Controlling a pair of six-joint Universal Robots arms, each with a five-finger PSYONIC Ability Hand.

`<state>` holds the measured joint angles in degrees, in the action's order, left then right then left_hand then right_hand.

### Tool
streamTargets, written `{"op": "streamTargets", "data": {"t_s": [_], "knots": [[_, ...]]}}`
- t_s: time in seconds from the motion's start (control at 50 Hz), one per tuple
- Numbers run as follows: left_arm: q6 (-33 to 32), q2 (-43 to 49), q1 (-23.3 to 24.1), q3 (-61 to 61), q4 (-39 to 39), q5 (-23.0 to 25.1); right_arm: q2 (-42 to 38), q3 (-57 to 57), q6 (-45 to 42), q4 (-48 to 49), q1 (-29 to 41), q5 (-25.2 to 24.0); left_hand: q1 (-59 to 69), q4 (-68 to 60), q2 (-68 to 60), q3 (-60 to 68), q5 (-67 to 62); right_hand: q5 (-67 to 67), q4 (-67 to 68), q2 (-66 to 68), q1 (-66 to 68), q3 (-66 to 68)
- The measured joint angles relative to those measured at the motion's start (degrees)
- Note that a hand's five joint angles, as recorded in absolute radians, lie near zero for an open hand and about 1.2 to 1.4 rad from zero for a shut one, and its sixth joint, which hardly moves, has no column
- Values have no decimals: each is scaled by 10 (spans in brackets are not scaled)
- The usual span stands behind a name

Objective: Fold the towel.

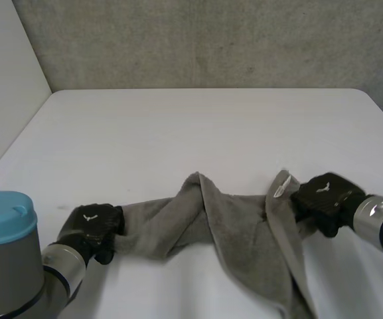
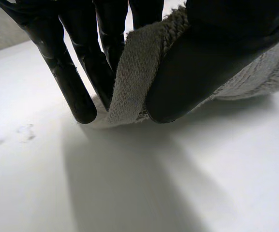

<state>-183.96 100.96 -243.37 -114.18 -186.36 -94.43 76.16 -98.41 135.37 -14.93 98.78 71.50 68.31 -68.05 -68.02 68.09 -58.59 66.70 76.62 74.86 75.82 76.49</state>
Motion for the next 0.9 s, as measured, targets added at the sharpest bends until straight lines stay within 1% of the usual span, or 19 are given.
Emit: {"op": "streamTargets", "data": {"t_s": [0.14, 0.18, 0.2, 0.22, 0.24, 0.26, 0.28, 0.3, 0.32, 0.34, 0.42, 0.5, 0.56, 0.68, 0.8, 0.86, 0.9], "knots": [[-31, -25, -36, -3, -23, 0, 5, 19, 25, 54, -35, 2, 0, 0, 1, -1, 0, -3, -3, -2, -2, -2], [-35, -29, -41, -4, -30, 0, 5, 21, 36, 67, -38, 3, -24, 22, 21, -22, 21, -38, -38, -20, -31, -37], [-37, -31, -44, -5, -34, 0, 5, 22, 43, 74, -40, 4, -61, 56, 56, -56, 57, -119, -115, -94, -117, -113], [-38, -32, -44, -5, -36, 1, 5, 22, 47, 77, -40, 4, -95, 93, 92, -93, 96, -177, -172, -153, -174, -170], [-38, -34, -45, -6, -39, 1, 5, 22, 54, 80, -41, 5, -172, 161, 161, -161, 168, -288, -278, -263, -270, -276], [-39, -35, -45, -7, -41, 2, 4, 22, 59, 81, -41, 5, -211, 203, 203, -203, 211, -380, -378, -367, -372, -377], [-40, -36, -45, -9, -41, 2, 4, 21, 63, 82, -42, 6, -272, 279, 279, -277, 284, -479, -462, -462, -467, -472], [-40, -36, -45, -10, -41, 2, 4, 21, 65, 81, -42, 5, -325, 321, 336, -333, 328, -532, -513, -513, -517, -513], [-40, -38, -44, -13, -38, 2, 4, 19, 69, 80, -42, 5, -420, 434, 437, -432, 450, -610, -591, -579, -583, -591], [-40, -40, -43, -15, -35, 2, 4, 18, 71, 78, -42, 4, -509, 501, 507, -507, 504, -633, -615, -604, -609, -618], [-42, -61, -39, -20, -15, 3, 15, 10, 76, 71, -42, 1, -570, 571, 571, -571, 560, -633, -618, -609, -623, -624], [-42, -87, -38, -17, -5, 3, 46, -1, 77, 69, -42, -1, -579, 581, 580, -581, 565, -633, -618, -609, -623, -624], [-43, -115, -38, -5, -1, 3, 84, -13, 84, 69, -40, -2, -579, 581, 581, -582, 565, -633, -618, -609, -623, -624], [-42, -145, -38, 38, -3, 17, 153, -48, 118, 71, -36, -17, -579, 580, 580, -580, 566, -633, -618, -609, -623, -624], [-41, -124, -32, 86, -7, 57, 199, -93, 133, 70, -28, -44, -577, 570, 570, -571, 566, -633, -618, -609, -623, -624], [-40, -74, -25, 130, -6, 89, 207, -118, 133, 68, -10, -52, -569, 565, 565, -566, 566, -633, -618, -609, -623, -624], [-39, -48, -22, 152, -6, 99, 206, -127, 132, 66, 1, -52, -564, 561, 560, -561, 564, -633, -618, -609, -623, -624]]}}
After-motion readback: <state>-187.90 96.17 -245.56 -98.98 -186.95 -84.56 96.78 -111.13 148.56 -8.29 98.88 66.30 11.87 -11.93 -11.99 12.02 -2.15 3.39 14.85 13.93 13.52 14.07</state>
